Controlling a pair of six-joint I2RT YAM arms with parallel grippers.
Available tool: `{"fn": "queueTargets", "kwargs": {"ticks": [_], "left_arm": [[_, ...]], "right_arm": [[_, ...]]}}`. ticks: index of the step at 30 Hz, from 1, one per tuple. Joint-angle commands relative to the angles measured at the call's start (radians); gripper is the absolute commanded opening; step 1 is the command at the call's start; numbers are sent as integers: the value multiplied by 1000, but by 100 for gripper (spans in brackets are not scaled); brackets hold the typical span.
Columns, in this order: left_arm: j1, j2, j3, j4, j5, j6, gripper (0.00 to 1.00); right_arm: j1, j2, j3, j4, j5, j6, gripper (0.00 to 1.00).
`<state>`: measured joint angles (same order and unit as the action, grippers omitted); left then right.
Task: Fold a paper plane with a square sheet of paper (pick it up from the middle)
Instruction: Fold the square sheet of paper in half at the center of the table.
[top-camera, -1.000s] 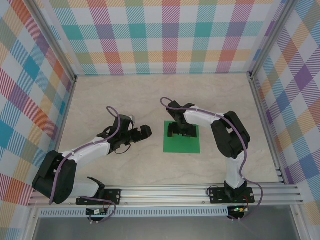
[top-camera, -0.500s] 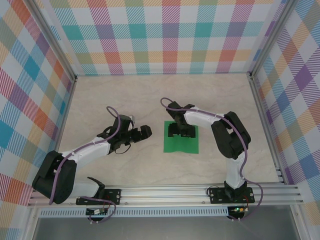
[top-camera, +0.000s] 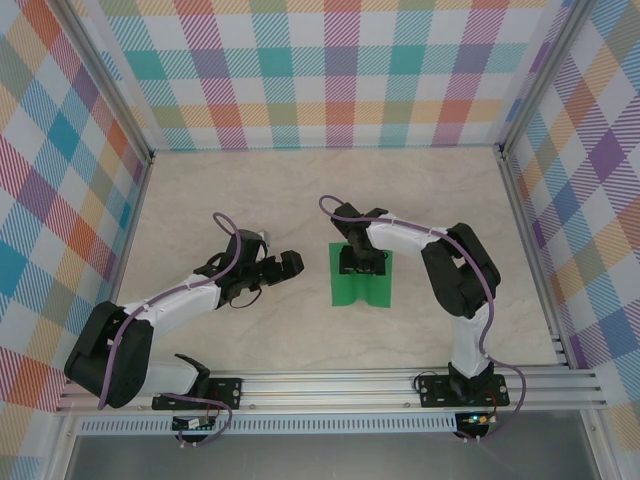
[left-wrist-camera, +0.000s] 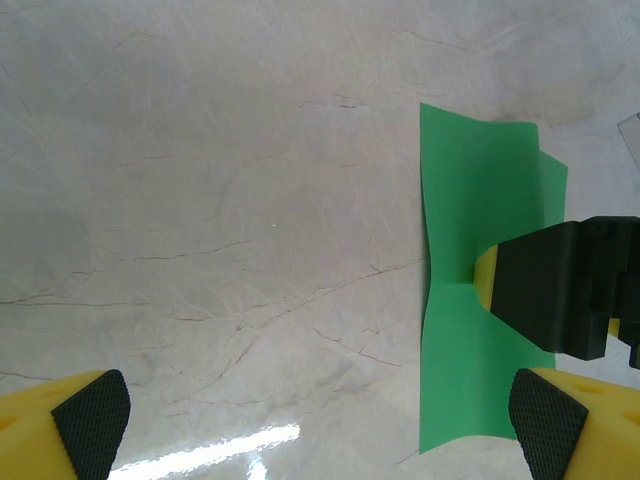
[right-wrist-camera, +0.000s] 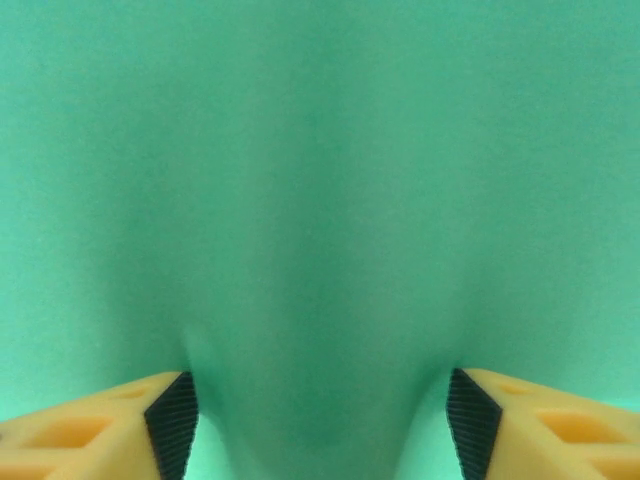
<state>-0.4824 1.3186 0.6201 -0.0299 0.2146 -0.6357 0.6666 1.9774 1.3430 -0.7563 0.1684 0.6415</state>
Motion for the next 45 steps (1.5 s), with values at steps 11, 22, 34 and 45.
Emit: {"fn": "queueTargets", "kwargs": {"ticks": [11,22,34,45], "left_arm": [[-7,-32,13,-47,-35,0,100],[-7,-61,7,-77,-79,-18,100],[-7,-145,-8,-98,-103,-45,100],[-8,-59,7,-19,44,-58,100]], "right_arm": [[7,-101,-17,-44,-16,-32,29],[7,-256,-57,120,-260,26,26],[-14,-290,-213,481,-391,255,32],[-50,-296,-424,559,-354,273,46]]}}
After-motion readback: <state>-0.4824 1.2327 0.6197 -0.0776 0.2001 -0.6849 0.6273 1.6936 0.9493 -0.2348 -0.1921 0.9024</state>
